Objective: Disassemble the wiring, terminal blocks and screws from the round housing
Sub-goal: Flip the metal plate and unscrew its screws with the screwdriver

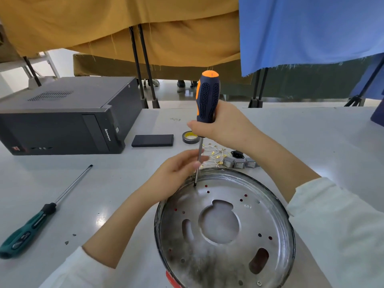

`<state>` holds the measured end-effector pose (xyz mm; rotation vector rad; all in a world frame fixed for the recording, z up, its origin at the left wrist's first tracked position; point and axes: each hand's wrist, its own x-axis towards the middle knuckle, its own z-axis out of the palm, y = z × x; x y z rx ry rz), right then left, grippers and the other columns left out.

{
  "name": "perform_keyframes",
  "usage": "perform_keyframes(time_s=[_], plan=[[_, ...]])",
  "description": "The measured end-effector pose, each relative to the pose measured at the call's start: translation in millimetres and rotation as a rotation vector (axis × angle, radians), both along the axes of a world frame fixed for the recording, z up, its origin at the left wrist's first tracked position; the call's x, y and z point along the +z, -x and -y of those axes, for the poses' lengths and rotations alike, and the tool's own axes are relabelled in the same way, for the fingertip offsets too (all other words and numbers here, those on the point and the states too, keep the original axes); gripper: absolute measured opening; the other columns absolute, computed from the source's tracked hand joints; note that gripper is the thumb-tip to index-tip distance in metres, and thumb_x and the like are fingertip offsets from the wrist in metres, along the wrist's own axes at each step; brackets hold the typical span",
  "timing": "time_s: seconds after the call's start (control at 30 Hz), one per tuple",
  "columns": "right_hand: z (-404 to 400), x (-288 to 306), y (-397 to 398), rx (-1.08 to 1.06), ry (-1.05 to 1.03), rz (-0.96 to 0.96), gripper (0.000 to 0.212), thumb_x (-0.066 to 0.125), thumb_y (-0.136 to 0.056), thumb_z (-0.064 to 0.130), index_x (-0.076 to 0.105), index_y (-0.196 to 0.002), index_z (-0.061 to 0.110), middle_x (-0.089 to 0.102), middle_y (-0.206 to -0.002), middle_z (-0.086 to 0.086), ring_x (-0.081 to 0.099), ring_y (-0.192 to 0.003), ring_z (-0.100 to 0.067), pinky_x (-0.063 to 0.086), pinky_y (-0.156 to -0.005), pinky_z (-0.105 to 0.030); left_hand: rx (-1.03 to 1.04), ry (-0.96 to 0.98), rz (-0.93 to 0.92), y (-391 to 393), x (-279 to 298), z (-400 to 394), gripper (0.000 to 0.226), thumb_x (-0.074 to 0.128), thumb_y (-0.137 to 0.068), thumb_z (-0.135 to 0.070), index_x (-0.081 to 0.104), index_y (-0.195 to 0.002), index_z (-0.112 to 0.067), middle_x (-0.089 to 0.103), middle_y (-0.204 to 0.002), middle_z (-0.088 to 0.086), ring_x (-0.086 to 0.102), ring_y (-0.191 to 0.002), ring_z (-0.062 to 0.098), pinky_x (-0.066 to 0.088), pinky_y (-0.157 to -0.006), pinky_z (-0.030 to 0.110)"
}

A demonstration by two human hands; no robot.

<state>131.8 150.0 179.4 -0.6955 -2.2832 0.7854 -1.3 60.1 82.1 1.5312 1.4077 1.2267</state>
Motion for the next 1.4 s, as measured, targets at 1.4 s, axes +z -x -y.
perform_keyframes(time_s=[1.4], plan=[[35.3, -14.6, 7.9, 0.146, 0.319, -0.396, 0.021, 0.047, -0.097, 0.003, 0.041, -0.097, 0.024, 0.046, -0.082, 0.002, 0.052, -0.067, -0.009, 0.049, -0.069, -0.025, 0.335, 0.277, -0.267, -11.2, -19.4, -0.4, 0.042, 0.039, -0.095, 0.006, 0.059, -0.122, -0.019, 0.060, -0.114, -0.007, 0.052, -0.102, 0.006, 0.036, -0.067, -0.003]])
